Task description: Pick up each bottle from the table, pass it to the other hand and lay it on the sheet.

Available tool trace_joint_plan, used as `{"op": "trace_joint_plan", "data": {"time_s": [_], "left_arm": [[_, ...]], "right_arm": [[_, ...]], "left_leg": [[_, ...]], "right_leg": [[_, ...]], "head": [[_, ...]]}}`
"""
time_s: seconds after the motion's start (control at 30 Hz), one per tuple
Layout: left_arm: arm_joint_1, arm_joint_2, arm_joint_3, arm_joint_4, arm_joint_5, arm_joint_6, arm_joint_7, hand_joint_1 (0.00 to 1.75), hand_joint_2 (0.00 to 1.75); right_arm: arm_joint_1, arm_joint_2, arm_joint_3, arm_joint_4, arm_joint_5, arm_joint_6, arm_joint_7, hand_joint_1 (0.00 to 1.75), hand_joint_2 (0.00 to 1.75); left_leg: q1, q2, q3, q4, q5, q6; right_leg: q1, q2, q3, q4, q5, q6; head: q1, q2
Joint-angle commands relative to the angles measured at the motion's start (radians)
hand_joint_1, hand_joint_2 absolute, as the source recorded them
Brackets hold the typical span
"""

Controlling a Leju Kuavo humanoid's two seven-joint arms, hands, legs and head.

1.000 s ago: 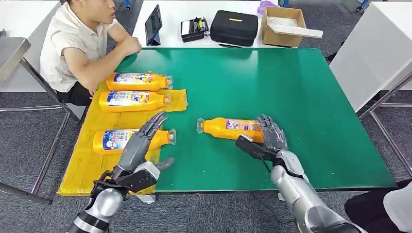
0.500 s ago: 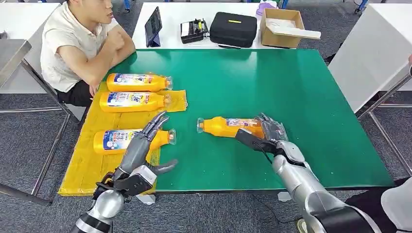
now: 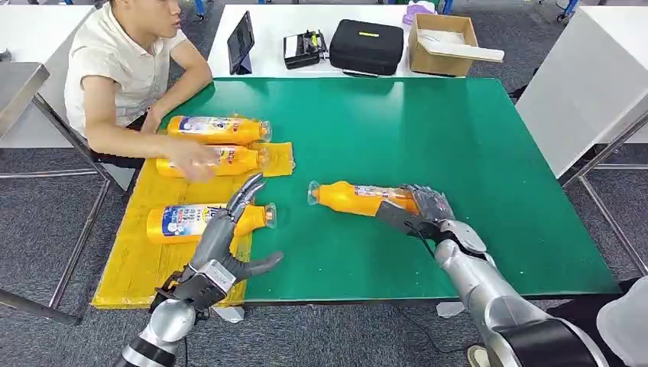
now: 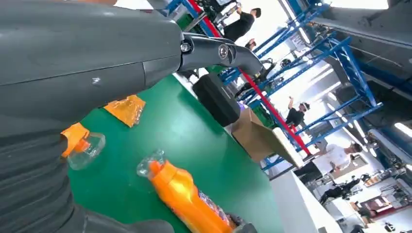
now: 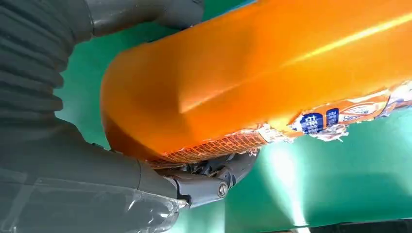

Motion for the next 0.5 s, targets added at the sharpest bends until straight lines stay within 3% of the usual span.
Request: {"op": "trace_joint_plan", "data": {"time_s": [0.03, 0.13, 0.23, 0.43, 0.5], "left_arm": [[0.040, -0.088, 0.050, 0.016, 0.167, 0.013, -0.003, 0.00, 1.75], [0.106, -0.162, 0.082, 0.011, 0.334, 0.034, 0.023, 0.00, 1.75], [0.162, -0.177, 0.054, 0.041, 0.551, 0.005, 0.059, 0.00, 1.75], [0.155, -0.168, 0.050, 0.037, 0.561, 0.009, 0.056, 0.00, 1.75], [0.171, -0.178, 0.065, 0.047, 0.650, -0.009, 0.117, 0.00, 1.75]], "right_arm": [[0.105, 0.039, -0.140, 0.012, -0.261, 0.127, -0.217, 1.75, 1.75], [0.183, 0.053, -0.181, -0.126, -0.366, 0.117, -0.289, 1.75, 1.75], [0.303, 0.060, -0.167, -0.390, -0.459, 0.114, -0.278, 1.75, 1.75], [0.303, 0.052, -0.155, -0.395, -0.469, 0.117, -0.263, 1.75, 1.75], [0.322, 0.070, -0.175, -0.429, -0.522, 0.114, -0.310, 1.75, 1.75]], "left_leg": [[0.002, -0.001, 0.003, -0.001, 0.000, 0.000], [0.001, 0.001, 0.003, -0.001, -0.001, 0.000], [0.001, 0.000, 0.003, -0.001, -0.002, 0.000], [0.001, 0.000, -0.003, 0.000, -0.003, 0.000], [0.000, -0.001, -0.006, 0.000, -0.001, 0.000]], "right_leg": [[0.002, -0.002, 0.004, -0.003, 0.000, -0.003], [0.002, -0.001, 0.004, -0.002, -0.001, -0.004], [0.002, -0.001, 0.004, -0.002, -0.001, -0.004], [0.002, 0.000, -0.001, 0.000, -0.002, -0.004], [0.000, 0.000, -0.004, 0.000, -0.001, -0.002]], "head": [[0.000, 0.000], [0.000, 0.000], [0.000, 0.000], [0.000, 0.000], [0.000, 0.000]]}}
